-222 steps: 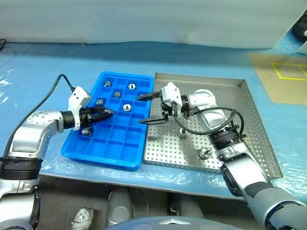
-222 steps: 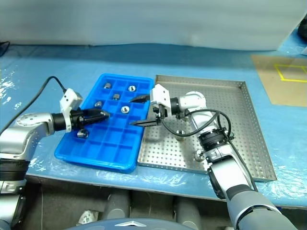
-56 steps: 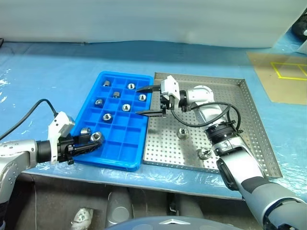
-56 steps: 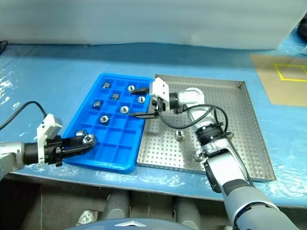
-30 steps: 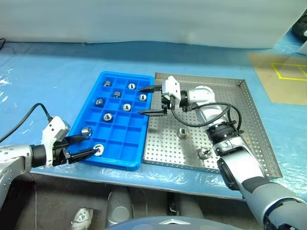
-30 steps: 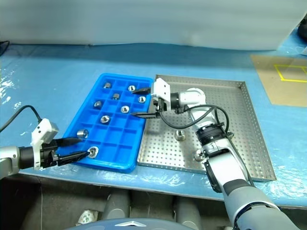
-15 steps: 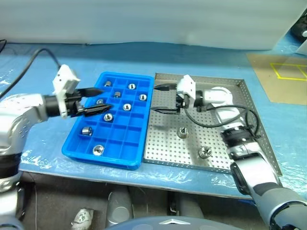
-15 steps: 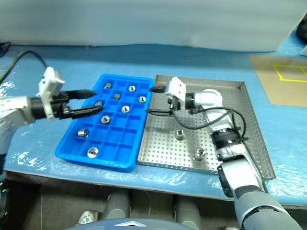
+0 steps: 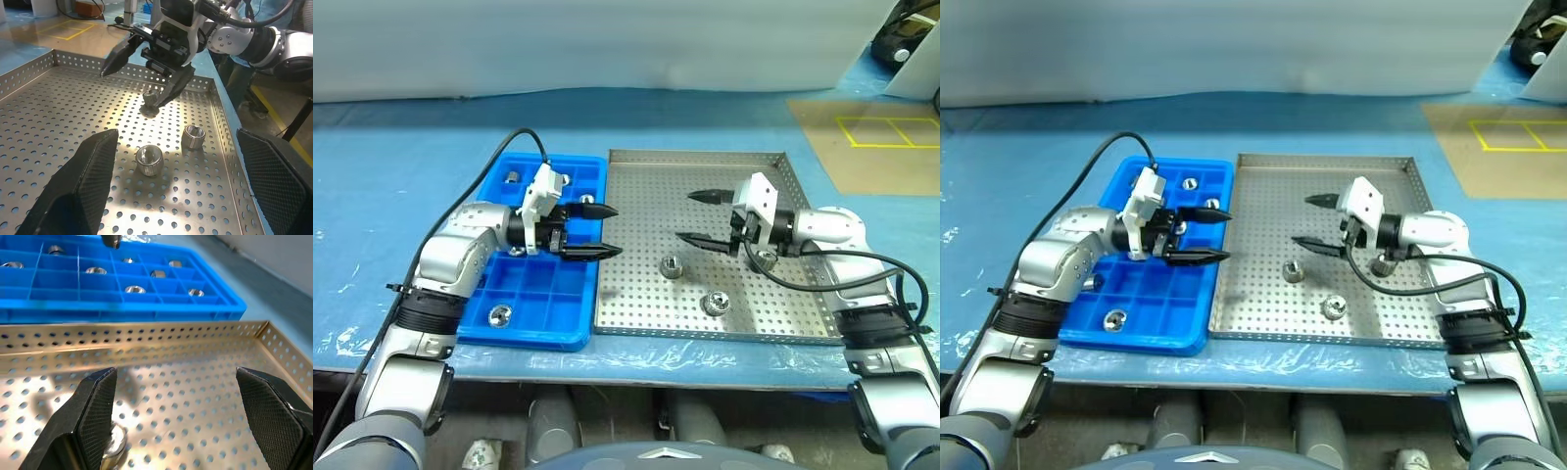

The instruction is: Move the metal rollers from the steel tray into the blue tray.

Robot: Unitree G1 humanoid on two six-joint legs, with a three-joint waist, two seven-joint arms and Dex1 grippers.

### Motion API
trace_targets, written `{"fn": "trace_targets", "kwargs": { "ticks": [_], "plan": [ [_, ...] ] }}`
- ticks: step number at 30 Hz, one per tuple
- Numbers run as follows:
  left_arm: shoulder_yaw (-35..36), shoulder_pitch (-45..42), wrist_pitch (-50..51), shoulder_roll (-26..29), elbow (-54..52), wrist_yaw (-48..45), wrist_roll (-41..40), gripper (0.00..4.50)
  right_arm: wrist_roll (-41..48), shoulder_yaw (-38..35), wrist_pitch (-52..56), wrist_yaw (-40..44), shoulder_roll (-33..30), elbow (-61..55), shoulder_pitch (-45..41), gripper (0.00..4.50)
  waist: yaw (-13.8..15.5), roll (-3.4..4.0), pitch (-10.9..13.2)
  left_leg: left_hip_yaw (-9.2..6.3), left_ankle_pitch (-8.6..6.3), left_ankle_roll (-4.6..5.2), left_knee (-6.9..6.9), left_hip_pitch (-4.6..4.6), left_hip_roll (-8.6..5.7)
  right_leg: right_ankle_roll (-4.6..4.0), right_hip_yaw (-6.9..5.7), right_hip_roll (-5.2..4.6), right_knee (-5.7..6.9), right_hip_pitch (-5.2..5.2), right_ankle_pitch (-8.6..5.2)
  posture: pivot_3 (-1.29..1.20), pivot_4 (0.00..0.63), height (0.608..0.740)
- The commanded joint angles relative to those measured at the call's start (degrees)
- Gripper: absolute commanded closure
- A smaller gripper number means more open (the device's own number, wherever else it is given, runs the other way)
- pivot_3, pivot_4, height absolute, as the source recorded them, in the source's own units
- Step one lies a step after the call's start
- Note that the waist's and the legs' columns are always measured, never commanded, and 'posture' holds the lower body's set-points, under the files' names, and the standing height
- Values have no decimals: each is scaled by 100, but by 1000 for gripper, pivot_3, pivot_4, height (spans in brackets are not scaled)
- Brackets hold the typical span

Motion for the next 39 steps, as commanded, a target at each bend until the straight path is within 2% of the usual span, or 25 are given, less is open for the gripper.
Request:
{"fn": "trace_targets", "kwargs": {
  "ticks": [1,5,14,20,27,30,34,35,36,39],
  "plan": [
    [6,-67,-183,8,-42,-102,59,433,97,35,75,-111,42,-373,143,523,-28,0,0,0,0,0,0,0,0,0,0,0,0,0,0,-172,150,740],
    [-9,-46,-199,21,-46,-125,111,433,-40,263,-17,-243,275,-262,284,523,-40,1,0,2,-1,1,-2,3,2,0,0,1,0,0,0,-166,150,740],
    [15,201,-180,95,-299,-67,136,433,-391,659,-582,-162,613,1040,72,523,-32,2,-1,3,-3,6,0,1,-2,0,-1,-2,-2,2,0,-125,150,740],
    [25,362,-183,155,-478,-2,144,433,-515,670,-933,-140,712,1767,-129,523,-25,2,-1,3,-4,7,0,0,-1,-1,-2,-2,-2,1,0,-104,150,740],
    [-23,465,-254,252,-535,-13,246,433,-611,805,-1054,-83,905,1985,-164,523,-22,2,-1,3,-6,10,-1,1,2,-1,-3,-1,-2,2,0,-97,150,740],
    [-20,457,-259,272,-500,0,273,406,-655,846,-1068,-54,946,2014,-146,1064,-19,2,-1,3,-6,11,0,1,1,-1,-3,-1,-1,2,0,-96,150,740],
    [-23,461,-237,283,-510,10,273,406,-718,860,-1113,-92,953,2057,-142,2412,-15,2,-1,3,-7,12,0,2,2,-1,-3,-2,-1,2,0,-93,150,740],
    [-22,459,-235,285,-508,13,273,406,-694,841,-1106,-71,956,2070,-153,2412,-16,2,-1,3,-7,12,0,2,2,-1,-3,-2,-2,2,0,-93,150,740],
    [-23,457,-237,287,-503,14,276,406,-694,826,-1109,-76,956,2084,-164,2759,-16,2,-1,3,-7,12,0,2,2,-1,-3,-1,-2,2,0,-93,150,740],
    [-24,452,-234,293,-496,18,279,406,-796,810,-1211,-203,948,2179,-214,2772,-16,2,-1,3,-7,12,-1,2,2,-1,-3,-1,-2,2,0,-95,150,740]
  ]
}}
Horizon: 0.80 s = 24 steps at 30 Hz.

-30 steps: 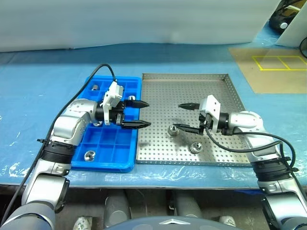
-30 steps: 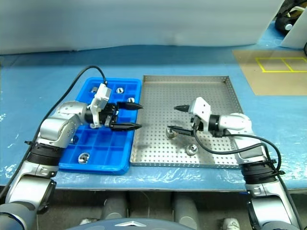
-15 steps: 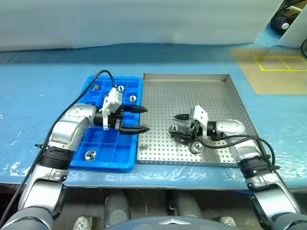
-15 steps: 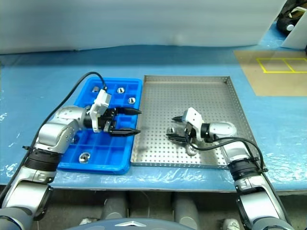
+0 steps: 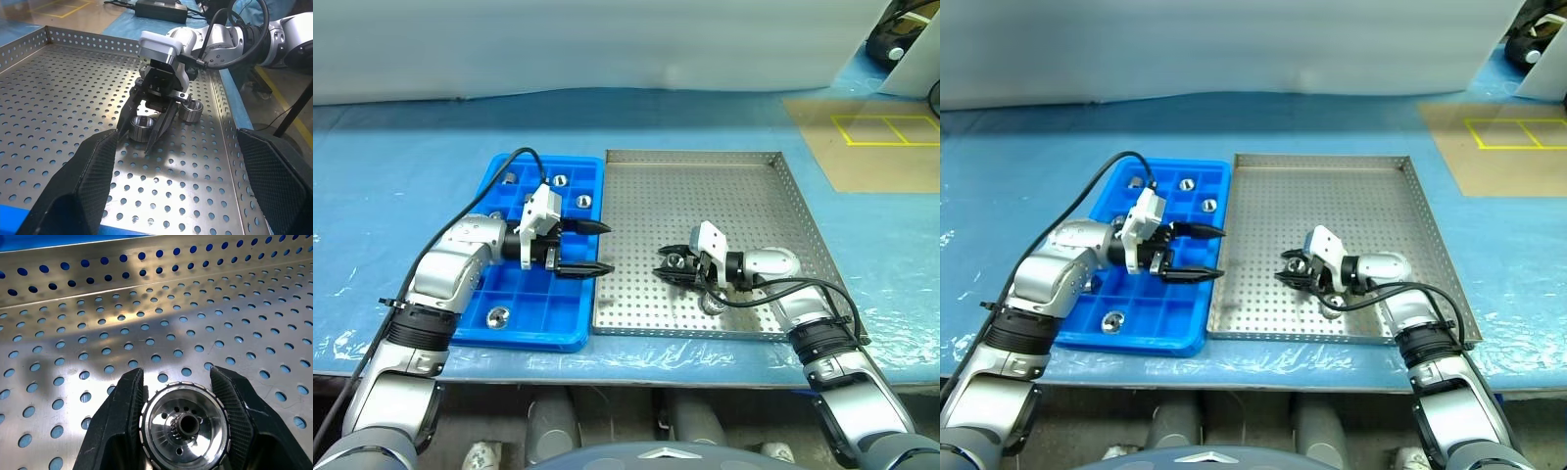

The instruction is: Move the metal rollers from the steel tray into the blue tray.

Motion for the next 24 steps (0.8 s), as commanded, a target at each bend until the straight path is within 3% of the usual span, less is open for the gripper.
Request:
{"fn": "trace_targets", "kwargs": {
  "ticks": [1,6,13,24],
  "plan": [
    [51,-35,-47,69,-156,8,11,406,-54,-53,-158,-51,-11,75,-137,2772,-1,0,0,0,0,0,0,0,0,0,1,0,0,0,0,-94,150,740],
    [172,-62,-30,157,-145,56,0,406,7,-99,-73,-94,31,-78,-270,2773,-3,0,0,0,0,0,0,0,1,0,0,0,1,0,0,-86,150,740],
    [986,-132,210,762,-312,366,-274,406,370,-72,241,17,490,-626,-1111,2773,-24,1,1,0,2,-3,-8,2,10,-1,-1,9,10,-11,0,1,150,740],
    [2209,1152,693,1450,-1491,1153,-607,406,206,435,-589,600,1698,756,-2241,2773,229,1,1,-8,3,-7,-16,-25,10,-5,-21,1,-7,-19,-3,225,150,740]
  ]
}}
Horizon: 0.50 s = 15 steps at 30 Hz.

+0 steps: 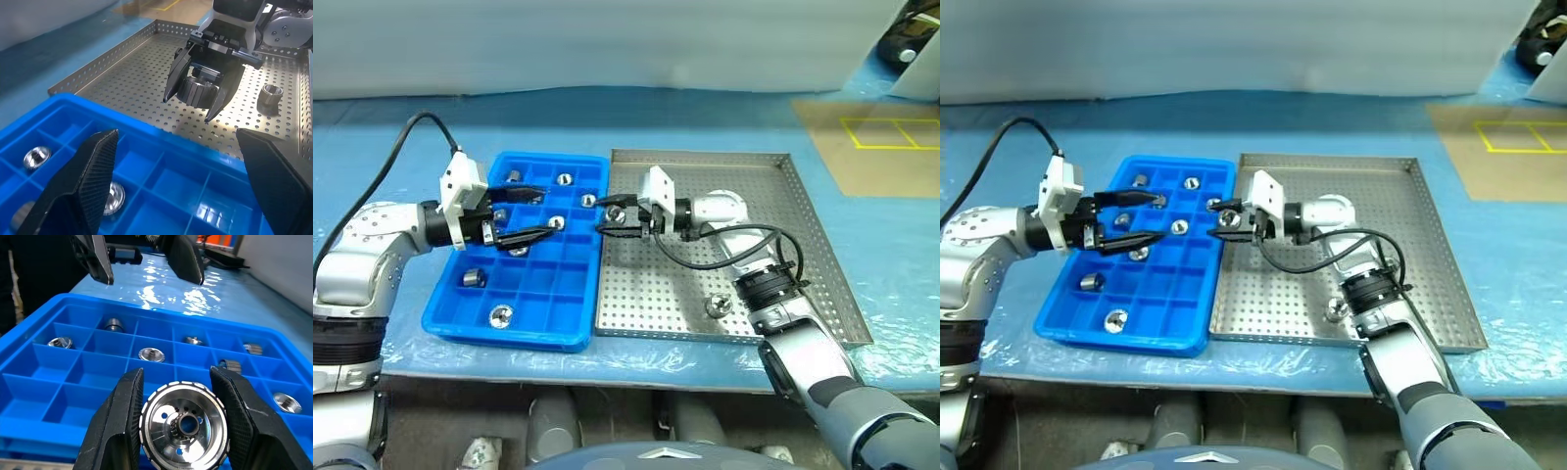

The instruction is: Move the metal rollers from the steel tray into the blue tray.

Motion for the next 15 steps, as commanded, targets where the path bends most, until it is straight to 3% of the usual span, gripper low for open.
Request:
{"fn": "trace_targets", "kwargs": {
  "ticks": [1,6,15],
  "plan": [
    [624,447,255,175,-760,391,-286,406,-25,79,-503,151,357,490,-369,2773,87,0,0,-2,0,-1,0,-4,2,0,-2,0,1,-3,0,253,150,740],
    [1136,1149,618,210,-1516,822,-582,406,-99,135,-928,259,926,1283,-688,2773,169,1,1,-6,-6,9,-1,-4,7,-5,-10,0,6,-5,-3,334,150,740],
    [1457,1592,808,288,-1927,1173,-817,406,-366,173,-1427,169,1502,2224,-739,2773,422,3,3,-8,-6,10,-1,-8,11,-8,-15,0,6,-5,-5,378,150,740]
  ]
}}
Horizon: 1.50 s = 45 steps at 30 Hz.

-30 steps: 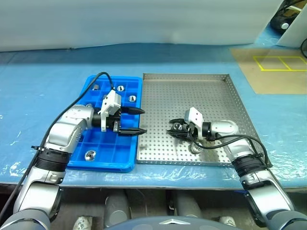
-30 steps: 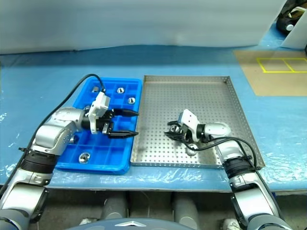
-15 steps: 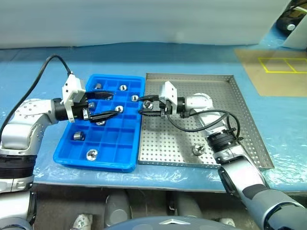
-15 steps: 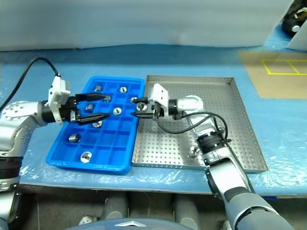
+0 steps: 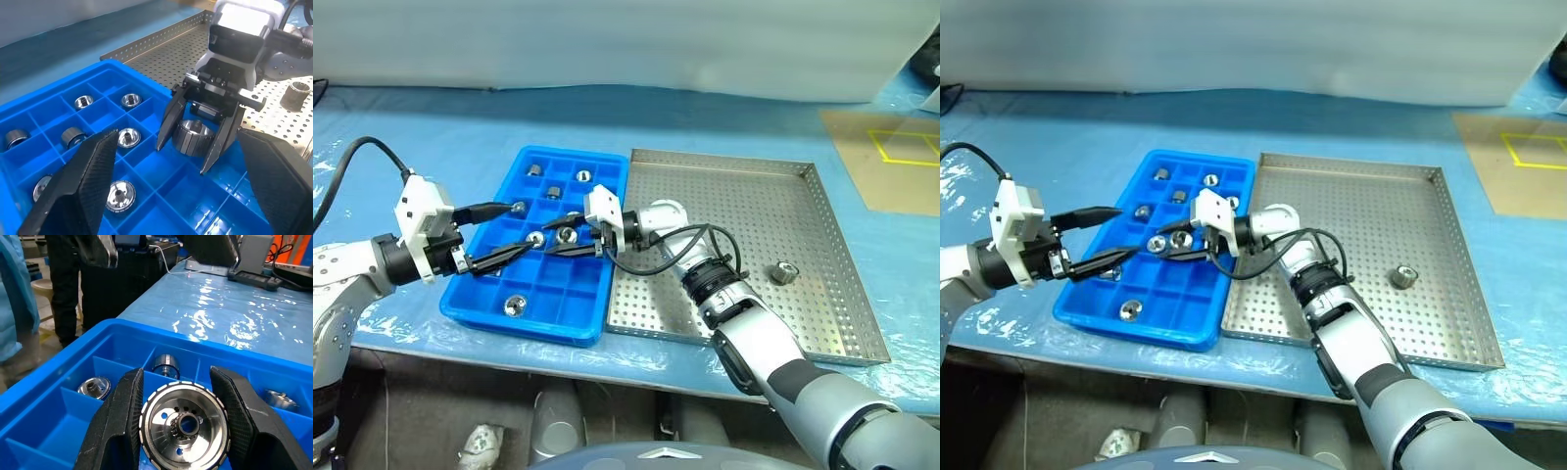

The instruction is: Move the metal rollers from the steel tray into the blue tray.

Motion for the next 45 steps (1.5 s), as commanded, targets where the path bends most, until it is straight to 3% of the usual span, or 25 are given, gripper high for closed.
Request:
{"fn": "trace_targets", "kwargs": {
  "ticks": [1,13,14,19,25,30,38,45],
  "plan": [
    [236,8,28,115,-235,99,-176,406,-94,-3,-244,-81,194,176,-60,2773,23,0,0,0,0,0,-1,1,1,0,0,0,0,0,0,378,150,740],
    [-35,-230,-34,160,-70,90,-190,406,-259,-7,-358,119,209,392,130,2773,27,0,-1,-1,0,-1,-1,3,0,-1,0,0,2,1,-1,344,150,740],
    [-64,-259,-45,157,-42,81,-179,406,-214,-21,-293,199,198,342,156,2023,28,0,-1,-1,0,-1,-1,2,0,-1,0,0,1,1,-1,339,150,740],
    [-199,-367,-85,146,49,29,-172,406,-327,-37,-154,-39,161,328,148,438,21,0,-2,-1,1,-2,-1,5,0,-1,0,1,3,2,-1,320,150,740],
    [-523,-607,-221,87,280,-150,-137,406,-331,-139,-280,-233,-68,90,195,438,21,0,-2,-1,2,-5,0,7,-1,0,1,0,6,5,-1,244,150,740],
    [-1144,-1119,-454,-156,695,-405,0,406,-136,-440,-7,-342,-674,-556,293,438,15,0,-2,-1,6,-11,5,5,-2,0,1,-1,6,7,0,150,150,740],
    [-2488,-2442,-913,-944,1688,-1176,450,406,143,-1112,1058,-452,-2214,-2020,900,438,-127,-3,-3,3,16,-26,7,4,-8,3,10,1,2,6,2,-29,150,740],
    [-3402,-3384,-1495,-1984,2843,-1962,912,406,597,-1882,2305,-757,-3552,-4172,2471,438,-394,-2,-5,14,12,-18,6,12,-22,12,32,2,-4,11,7,-210,150,740]
  ]
}}
